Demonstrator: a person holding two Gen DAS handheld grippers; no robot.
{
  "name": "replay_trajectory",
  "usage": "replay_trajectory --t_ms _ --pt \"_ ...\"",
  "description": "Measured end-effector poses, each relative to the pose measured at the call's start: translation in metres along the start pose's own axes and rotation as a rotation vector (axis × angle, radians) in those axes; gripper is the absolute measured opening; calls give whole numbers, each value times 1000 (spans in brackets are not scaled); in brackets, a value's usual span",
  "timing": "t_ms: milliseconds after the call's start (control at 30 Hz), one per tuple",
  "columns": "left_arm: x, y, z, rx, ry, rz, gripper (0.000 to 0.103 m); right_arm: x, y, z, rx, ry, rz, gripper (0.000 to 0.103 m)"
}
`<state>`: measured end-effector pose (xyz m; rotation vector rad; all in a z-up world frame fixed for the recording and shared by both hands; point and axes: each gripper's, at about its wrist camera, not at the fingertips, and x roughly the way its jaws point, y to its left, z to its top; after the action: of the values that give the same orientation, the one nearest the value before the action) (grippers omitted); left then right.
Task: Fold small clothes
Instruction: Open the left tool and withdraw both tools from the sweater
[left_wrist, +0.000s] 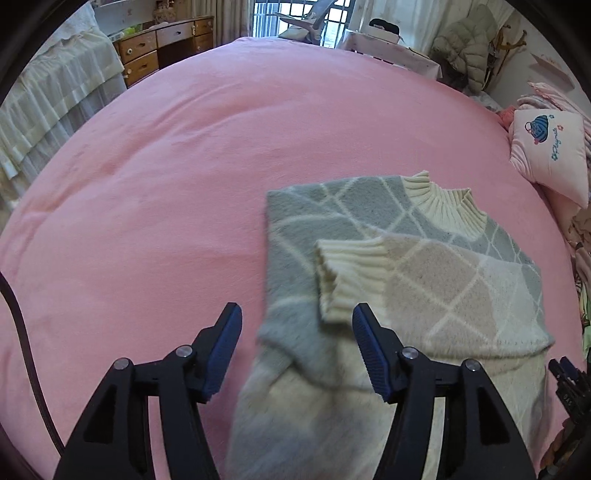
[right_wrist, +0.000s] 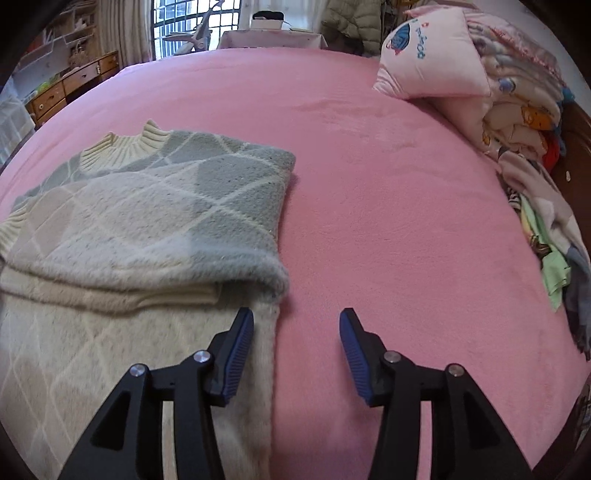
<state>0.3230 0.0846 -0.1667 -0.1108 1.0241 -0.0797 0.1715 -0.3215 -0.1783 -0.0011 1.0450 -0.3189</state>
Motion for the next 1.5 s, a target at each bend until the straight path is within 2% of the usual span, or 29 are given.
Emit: replay_trajectory --t_ms 67,133,167,333,567,700,767,933,1100,1267,1367,1500 --pt "-14 6 -9 10 8 2 64 -19 -3 -5 17 -9 21 49" --pt "-30 10 -18 15 15 14 82 -39 -6 -10 31 -21 35 49" --pt "-40 12 -24 19 11 21 84 -48 -6 -12 34 -30 37 49" --pt "-84 16 -51 48 -18 75 85 -102 1 -22 25 -95 63 49" --pt "-136 20 -108 96 -31 118 85 -176 14 -48 -19 -190 85 49" --pt "-161 25 -135 69 -57 92 89 -206 19 -67 -31 -236 92 50" --pt "-171 29 -147 33 -71 76 92 -216 21 -78 -34 -252 88 55" --pt "-174 33 -176 1 -59 40 92 -227 29 -104 -80 -260 64 56" --pt "-163 35 -204 22 -54 77 92 -214 34 -133 -129 -216 24 58" --pt "-145 48 -230 -3 -20 67 92 -191 33 -168 -134 -133 102 58" --pt "-133 58 -243 -37 26 28 92 -176 32 -185 -130 -80 131 58" --pt "-115 64 -258 -78 96 -22 92 -160 23 -196 -61 -14 219 58"
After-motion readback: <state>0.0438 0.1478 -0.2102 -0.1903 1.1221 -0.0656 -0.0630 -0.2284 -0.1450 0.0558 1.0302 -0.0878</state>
